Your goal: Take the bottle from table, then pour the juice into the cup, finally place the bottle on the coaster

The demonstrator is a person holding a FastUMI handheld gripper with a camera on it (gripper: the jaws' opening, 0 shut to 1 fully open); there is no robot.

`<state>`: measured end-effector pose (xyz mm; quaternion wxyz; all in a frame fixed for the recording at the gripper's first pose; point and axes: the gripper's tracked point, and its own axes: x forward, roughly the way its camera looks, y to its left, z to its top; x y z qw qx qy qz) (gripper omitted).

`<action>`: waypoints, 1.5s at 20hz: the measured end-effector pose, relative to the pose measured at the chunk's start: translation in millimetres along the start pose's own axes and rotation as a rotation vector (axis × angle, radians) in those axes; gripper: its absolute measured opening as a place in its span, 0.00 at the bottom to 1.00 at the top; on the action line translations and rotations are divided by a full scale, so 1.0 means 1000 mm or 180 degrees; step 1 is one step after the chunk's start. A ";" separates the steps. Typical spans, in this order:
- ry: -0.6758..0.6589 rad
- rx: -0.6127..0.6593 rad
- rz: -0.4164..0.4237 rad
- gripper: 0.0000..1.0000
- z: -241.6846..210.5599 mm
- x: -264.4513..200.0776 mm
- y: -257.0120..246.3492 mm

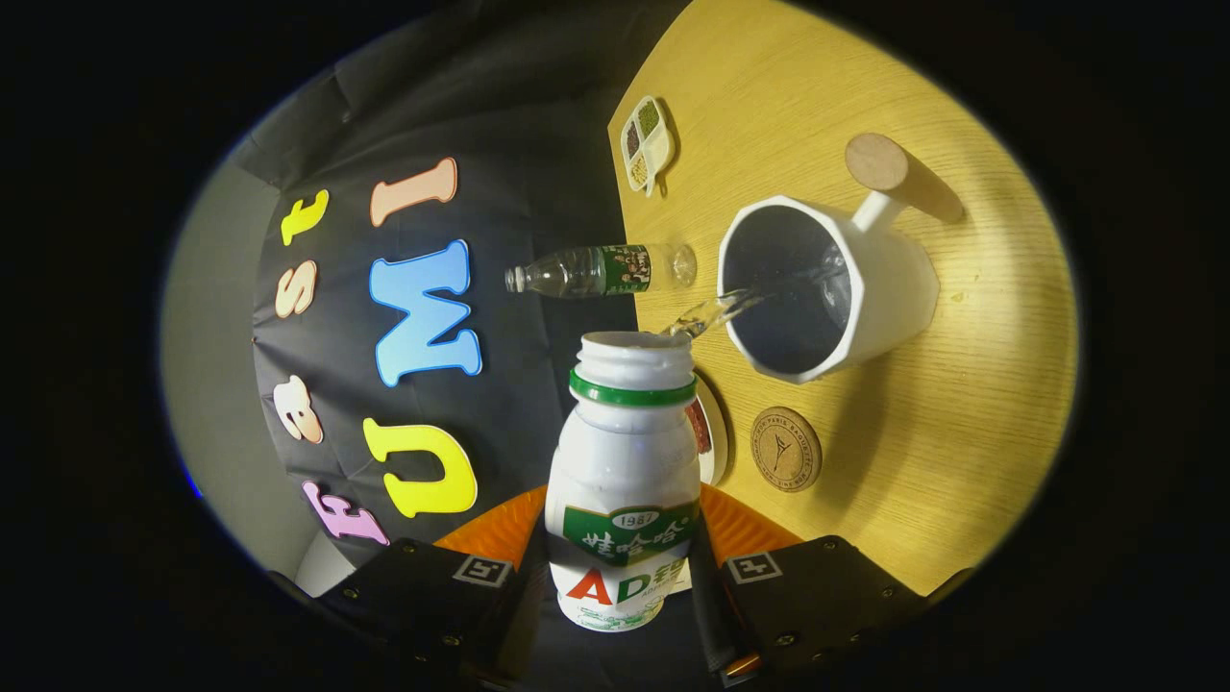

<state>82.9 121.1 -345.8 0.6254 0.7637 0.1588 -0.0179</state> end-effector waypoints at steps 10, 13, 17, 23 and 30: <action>-0.0033 0.0113 -0.0029 0.66 0.004 0.002 -0.004; -0.0045 0.0149 -0.0024 0.66 0.004 0.003 -0.004; -0.0031 0.0172 -0.0020 0.66 0.004 0.004 -0.003; -0.0043 0.0205 0.0010 0.67 0.003 0.005 -0.003; -0.0073 0.0290 -0.0024 0.66 0.003 0.008 -0.007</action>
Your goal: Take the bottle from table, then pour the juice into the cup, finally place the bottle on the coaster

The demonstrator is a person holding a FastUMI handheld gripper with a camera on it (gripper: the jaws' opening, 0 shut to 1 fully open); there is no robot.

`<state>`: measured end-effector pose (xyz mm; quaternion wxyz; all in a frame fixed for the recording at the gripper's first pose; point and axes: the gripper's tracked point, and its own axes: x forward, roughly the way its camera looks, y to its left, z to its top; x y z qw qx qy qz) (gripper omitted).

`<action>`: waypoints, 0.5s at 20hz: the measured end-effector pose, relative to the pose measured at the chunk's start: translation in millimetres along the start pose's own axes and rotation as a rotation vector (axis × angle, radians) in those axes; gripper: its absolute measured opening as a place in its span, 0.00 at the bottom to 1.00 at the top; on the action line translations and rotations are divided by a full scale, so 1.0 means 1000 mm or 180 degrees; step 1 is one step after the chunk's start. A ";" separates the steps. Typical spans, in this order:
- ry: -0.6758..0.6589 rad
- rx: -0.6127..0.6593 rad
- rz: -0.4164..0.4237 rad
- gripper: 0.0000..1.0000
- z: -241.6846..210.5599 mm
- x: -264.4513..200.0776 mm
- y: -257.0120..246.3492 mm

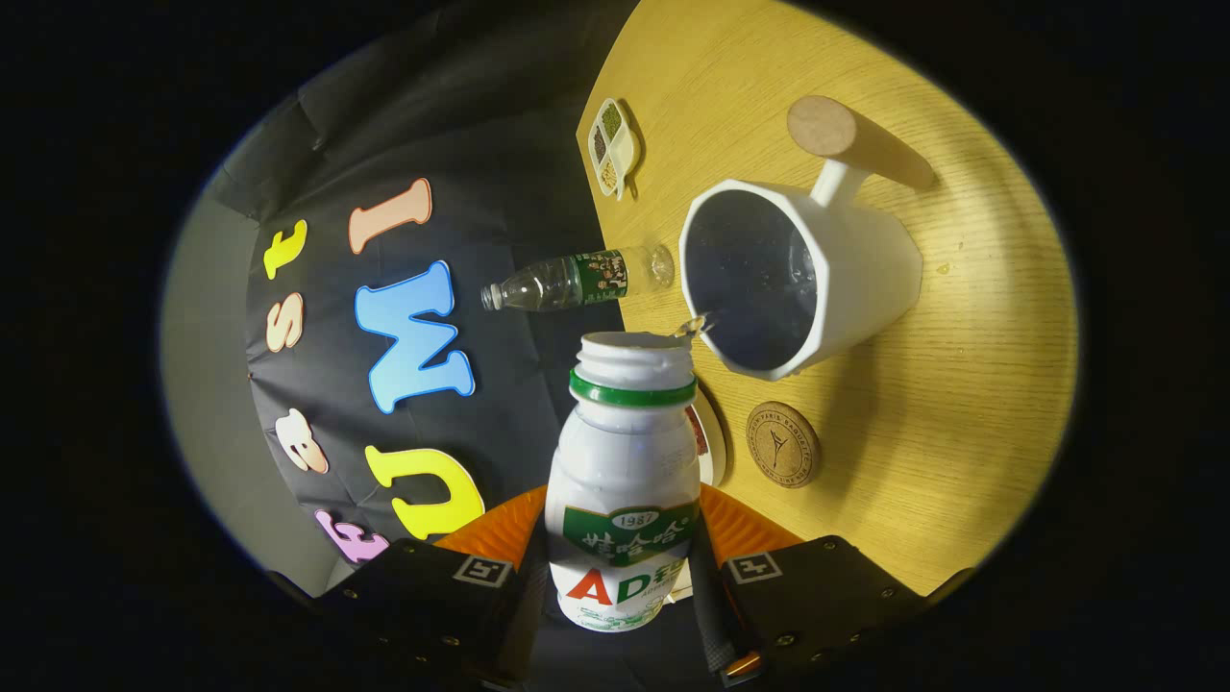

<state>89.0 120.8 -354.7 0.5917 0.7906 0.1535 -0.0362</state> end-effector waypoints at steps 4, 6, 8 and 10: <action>-0.0002 0.0015 0.0013 0.66 -0.001 0.001 0.003; -0.0015 0.0036 0.0020 0.66 0.000 0.001 0.004; -0.0020 0.0044 0.0023 0.66 0.000 0.001 0.004; -0.0030 0.0075 0.0036 0.66 0.001 0.000 0.006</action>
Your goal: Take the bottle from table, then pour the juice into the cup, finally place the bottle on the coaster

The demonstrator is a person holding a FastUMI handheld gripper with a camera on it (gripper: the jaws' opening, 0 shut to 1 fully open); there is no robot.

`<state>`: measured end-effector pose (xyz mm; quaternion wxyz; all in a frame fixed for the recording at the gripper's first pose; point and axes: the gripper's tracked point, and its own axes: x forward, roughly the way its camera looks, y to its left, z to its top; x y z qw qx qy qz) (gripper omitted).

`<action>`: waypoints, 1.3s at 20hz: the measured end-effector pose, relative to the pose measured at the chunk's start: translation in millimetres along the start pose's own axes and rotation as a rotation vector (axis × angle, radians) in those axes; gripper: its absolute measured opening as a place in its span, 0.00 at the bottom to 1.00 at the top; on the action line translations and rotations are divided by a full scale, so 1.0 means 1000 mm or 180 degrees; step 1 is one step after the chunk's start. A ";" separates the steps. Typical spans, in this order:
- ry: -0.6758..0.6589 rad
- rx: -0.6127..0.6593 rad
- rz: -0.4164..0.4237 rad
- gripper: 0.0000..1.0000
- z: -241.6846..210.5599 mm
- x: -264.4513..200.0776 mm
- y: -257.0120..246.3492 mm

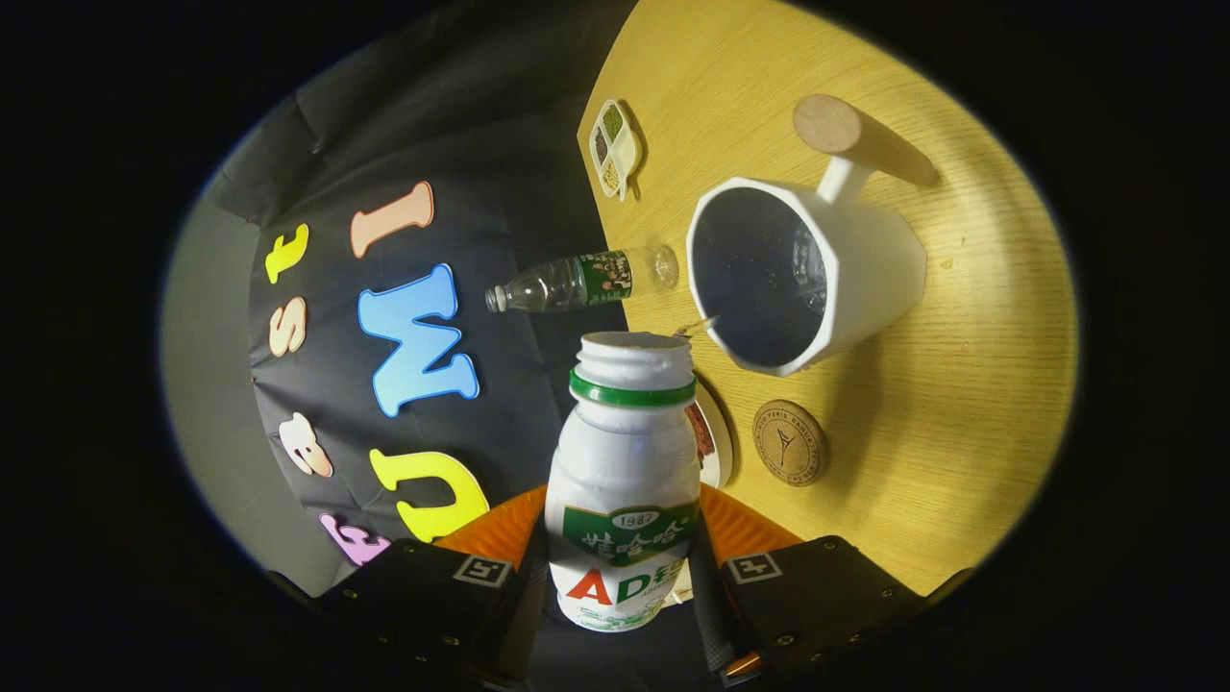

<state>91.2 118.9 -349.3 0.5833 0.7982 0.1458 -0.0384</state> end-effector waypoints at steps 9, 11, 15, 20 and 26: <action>-0.0035 0.0060 0.0043 0.66 0.005 -0.001 0.007; -0.0006 0.0064 0.0042 0.66 0.004 -0.001 0.008; -0.0023 0.0102 0.0058 0.66 0.005 -0.002 0.009; -0.0020 0.0109 0.0050 0.66 0.007 -0.003 0.009; -0.0019 0.0123 0.0049 0.66 0.007 -0.003 0.011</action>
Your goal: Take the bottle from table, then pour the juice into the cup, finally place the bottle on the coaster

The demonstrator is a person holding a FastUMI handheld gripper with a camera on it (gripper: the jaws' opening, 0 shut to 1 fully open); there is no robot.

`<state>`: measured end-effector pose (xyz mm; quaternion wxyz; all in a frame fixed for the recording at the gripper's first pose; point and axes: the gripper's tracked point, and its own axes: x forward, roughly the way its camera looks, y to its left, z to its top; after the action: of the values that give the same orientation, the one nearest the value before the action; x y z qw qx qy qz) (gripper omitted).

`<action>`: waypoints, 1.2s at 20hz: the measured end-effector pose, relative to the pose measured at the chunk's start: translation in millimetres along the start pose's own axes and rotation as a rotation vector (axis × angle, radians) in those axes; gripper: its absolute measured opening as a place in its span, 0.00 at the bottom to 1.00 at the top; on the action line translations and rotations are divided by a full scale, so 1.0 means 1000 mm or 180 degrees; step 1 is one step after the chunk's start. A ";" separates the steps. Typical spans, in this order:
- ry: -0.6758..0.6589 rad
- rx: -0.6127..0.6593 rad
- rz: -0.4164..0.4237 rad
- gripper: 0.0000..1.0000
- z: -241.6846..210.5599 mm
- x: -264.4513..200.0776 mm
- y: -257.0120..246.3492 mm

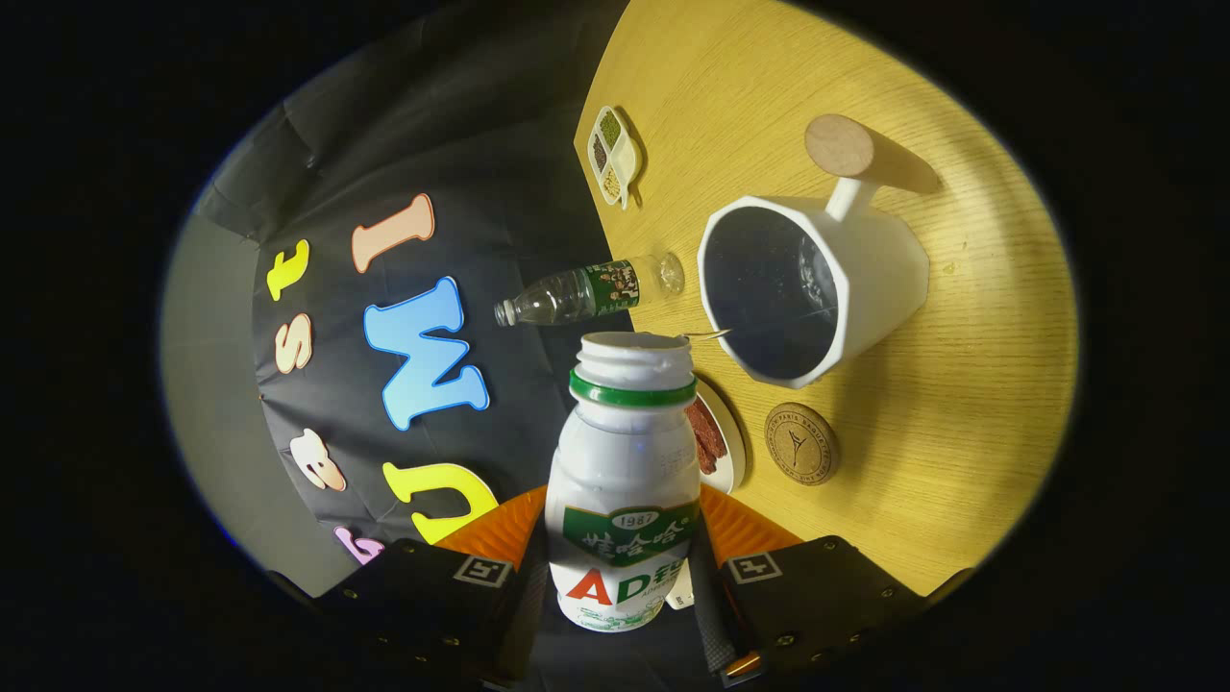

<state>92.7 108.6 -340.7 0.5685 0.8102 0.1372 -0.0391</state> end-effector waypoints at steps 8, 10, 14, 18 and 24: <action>-0.0015 0.0007 0.0005 0.66 0.000 0.001 0.002; -0.0015 -0.0001 -0.0011 0.66 -0.001 0.002 0.000; -0.0040 -0.0014 0.0006 0.66 0.002 0.003 0.003; -0.0062 -0.0002 -0.0001 0.66 0.003 0.004 0.003; -0.0078 -0.0013 -0.0020 0.66 0.004 0.006 0.003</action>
<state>99.6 104.5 -340.5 0.5717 0.8081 0.1328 -0.0504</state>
